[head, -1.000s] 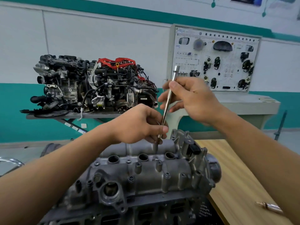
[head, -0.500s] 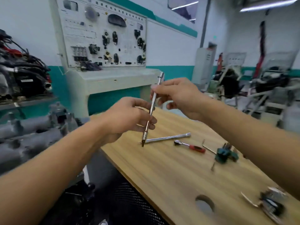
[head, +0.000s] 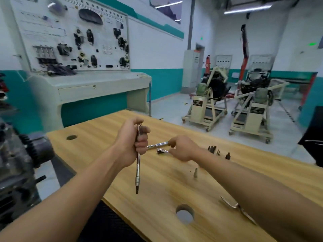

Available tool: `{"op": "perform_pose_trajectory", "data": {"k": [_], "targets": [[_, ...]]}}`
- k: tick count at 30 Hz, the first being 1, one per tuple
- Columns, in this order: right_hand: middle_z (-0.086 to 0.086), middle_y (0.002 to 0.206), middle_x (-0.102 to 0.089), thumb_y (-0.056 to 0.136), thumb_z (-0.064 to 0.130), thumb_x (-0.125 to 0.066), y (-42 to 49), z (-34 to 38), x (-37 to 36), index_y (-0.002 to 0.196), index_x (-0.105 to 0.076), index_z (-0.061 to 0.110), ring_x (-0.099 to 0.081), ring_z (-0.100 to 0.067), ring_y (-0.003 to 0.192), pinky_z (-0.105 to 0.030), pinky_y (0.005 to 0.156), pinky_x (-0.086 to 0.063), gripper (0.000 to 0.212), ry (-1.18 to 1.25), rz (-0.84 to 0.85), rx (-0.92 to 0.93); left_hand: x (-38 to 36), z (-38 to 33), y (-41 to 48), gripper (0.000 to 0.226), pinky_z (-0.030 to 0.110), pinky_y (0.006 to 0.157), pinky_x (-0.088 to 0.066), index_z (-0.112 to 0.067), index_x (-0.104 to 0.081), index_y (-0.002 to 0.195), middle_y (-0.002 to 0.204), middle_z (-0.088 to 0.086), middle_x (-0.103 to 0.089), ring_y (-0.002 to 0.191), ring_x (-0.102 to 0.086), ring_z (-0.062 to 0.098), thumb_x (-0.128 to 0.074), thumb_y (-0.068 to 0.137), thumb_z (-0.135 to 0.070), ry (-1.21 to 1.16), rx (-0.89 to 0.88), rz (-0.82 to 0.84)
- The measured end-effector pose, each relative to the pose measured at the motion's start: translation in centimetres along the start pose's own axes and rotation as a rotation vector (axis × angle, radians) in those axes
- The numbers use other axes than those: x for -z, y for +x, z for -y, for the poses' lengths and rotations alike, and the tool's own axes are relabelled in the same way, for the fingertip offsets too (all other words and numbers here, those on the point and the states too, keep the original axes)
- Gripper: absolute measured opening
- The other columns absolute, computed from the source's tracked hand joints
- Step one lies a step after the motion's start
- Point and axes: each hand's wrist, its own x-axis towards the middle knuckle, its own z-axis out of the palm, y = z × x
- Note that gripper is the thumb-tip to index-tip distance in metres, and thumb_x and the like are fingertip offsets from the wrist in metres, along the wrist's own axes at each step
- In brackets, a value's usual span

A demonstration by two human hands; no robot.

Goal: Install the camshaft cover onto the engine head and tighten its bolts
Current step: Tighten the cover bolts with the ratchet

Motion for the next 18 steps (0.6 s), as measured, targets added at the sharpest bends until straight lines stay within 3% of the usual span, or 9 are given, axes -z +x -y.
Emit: {"op": "perform_pose_trajectory", "data": {"k": [2, 4, 7, 11, 14, 16, 18], "targets": [[-0.004, 0.118, -0.065, 0.091, 0.025, -0.055, 1.8, 1.0, -2.7, 0.122, -0.063, 0.022, -0.060, -0.028, 0.108, -0.038, 0.087, -0.052, 0.032, -0.109, 0.049, 0.015, 1.7, -0.7, -0.1, 0.053, 0.021, 0.041, -0.011, -0.019, -0.044, 0.059, 0.050, -0.005, -0.020, 0.039, -0.018, 0.010, -0.040, 0.096, -0.056, 0.002, -0.005, -0.017], [-0.007, 0.118, -0.064, 0.090, 0.018, -0.049, 3.3, 1.5, -4.5, 0.116, -0.059, 0.018, -0.058, -0.029, 0.109, -0.037, 0.087, -0.048, 0.028, -0.223, 0.078, 0.021, 2.8, -1.3, -0.2, 0.058, 0.021, 0.041, -0.010, -0.021, -0.037, 0.056, 0.051, -0.005, -0.018, 0.040, -0.017, 0.010, -0.037, 0.097, -0.063, 0.022, -0.009, -0.029], [-0.007, 0.113, -0.063, 0.090, 0.007, -0.043, 4.7, 1.4, -6.0, 0.107, -0.057, 0.017, -0.054, -0.027, 0.095, -0.040, 0.083, -0.045, 0.024, -0.304, 0.077, -0.002, 3.9, -1.7, -0.4, 0.053, 0.023, 0.042, -0.011, -0.023, -0.033, 0.057, 0.051, -0.005, -0.018, 0.041, -0.016, 0.011, -0.038, 0.100, -0.053, 0.083, -0.033, -0.062], [-0.004, 0.106, -0.067, 0.091, 0.006, -0.049, 5.5, 0.4, -6.4, 0.109, -0.067, 0.018, -0.062, -0.027, 0.096, -0.034, 0.075, -0.050, 0.028, -0.249, 0.140, 0.030, 4.3, -1.7, -0.5, 0.045, 0.023, 0.041, -0.012, -0.022, -0.038, 0.059, 0.053, -0.005, -0.020, 0.043, -0.016, 0.011, -0.039, 0.100, -0.041, 0.158, -0.076, -0.092], [-0.002, 0.104, -0.069, 0.094, 0.016, -0.058, 4.6, 0.5, -6.4, 0.108, -0.071, 0.022, -0.062, -0.024, 0.094, -0.038, 0.083, -0.053, 0.020, -0.060, 0.182, 0.174, 4.1, -1.0, -0.7, 0.040, 0.022, 0.039, -0.013, -0.020, -0.044, 0.065, 0.052, -0.005, -0.024, 0.043, -0.018, 0.010, -0.042, 0.101, -0.038, 0.223, -0.076, -0.119], [-0.002, 0.097, -0.065, 0.098, 0.018, -0.056, 3.6, 1.6, -5.6, 0.108, -0.070, 0.020, -0.059, -0.023, 0.089, -0.039, 0.081, -0.050, 0.018, 0.094, 0.043, 0.330, 3.9, -0.8, -0.8, 0.036, 0.022, 0.039, -0.013, -0.018, -0.048, 0.070, 0.051, -0.005, -0.027, 0.043, -0.019, 0.011, -0.043, 0.101, -0.037, 0.273, -0.089, -0.141], [0.000, 0.086, -0.059, 0.097, 0.018, -0.057, 2.7, 4.0, -3.6, 0.106, -0.069, 0.019, -0.054, -0.020, 0.082, -0.041, 0.077, -0.048, 0.015, 0.253, -0.199, 0.468, 3.8, -1.0, -1.0, 0.032, 0.021, 0.039, -0.015, -0.016, -0.052, 0.077, 0.050, -0.006, -0.029, 0.042, -0.021, 0.011, -0.043, 0.101, -0.035, 0.344, -0.129, -0.172]]}}
